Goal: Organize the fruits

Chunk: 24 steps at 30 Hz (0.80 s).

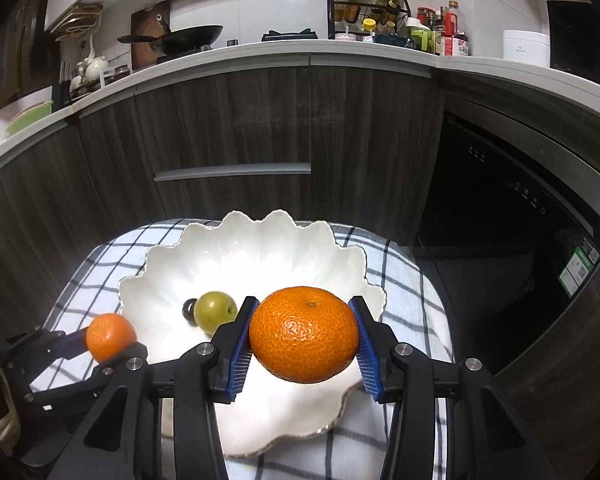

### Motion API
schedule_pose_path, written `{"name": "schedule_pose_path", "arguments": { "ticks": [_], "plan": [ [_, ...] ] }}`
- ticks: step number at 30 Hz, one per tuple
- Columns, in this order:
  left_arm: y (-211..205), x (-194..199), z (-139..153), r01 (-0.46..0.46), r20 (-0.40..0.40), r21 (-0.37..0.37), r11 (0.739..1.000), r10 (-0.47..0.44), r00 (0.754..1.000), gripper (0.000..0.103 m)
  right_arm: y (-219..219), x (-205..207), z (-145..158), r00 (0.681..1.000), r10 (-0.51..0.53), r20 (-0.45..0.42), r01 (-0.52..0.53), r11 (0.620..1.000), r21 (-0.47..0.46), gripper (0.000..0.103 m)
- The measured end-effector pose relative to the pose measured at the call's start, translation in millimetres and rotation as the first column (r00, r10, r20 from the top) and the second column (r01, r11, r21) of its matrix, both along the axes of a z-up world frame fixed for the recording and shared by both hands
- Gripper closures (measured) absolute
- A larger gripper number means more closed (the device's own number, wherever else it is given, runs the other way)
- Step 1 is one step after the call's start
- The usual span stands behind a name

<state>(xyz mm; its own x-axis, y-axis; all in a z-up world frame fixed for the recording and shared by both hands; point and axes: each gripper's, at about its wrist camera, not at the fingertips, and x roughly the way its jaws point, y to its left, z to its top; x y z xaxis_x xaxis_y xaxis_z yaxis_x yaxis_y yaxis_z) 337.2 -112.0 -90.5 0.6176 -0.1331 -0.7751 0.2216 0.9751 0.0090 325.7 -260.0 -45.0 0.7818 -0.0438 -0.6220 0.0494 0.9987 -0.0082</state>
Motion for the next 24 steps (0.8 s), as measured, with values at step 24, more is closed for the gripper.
{"name": "schedule_pose_path", "arguments": {
  "ticks": [24],
  "plan": [
    [-7, 16, -18, 0.025, -0.073, 0.024, 0.999, -0.023, 0.997, 0.039, -1, 33, -28, 0.995, 0.014, -0.102, -0.012, 1.000, 0.027, 0.056]
  ]
}}
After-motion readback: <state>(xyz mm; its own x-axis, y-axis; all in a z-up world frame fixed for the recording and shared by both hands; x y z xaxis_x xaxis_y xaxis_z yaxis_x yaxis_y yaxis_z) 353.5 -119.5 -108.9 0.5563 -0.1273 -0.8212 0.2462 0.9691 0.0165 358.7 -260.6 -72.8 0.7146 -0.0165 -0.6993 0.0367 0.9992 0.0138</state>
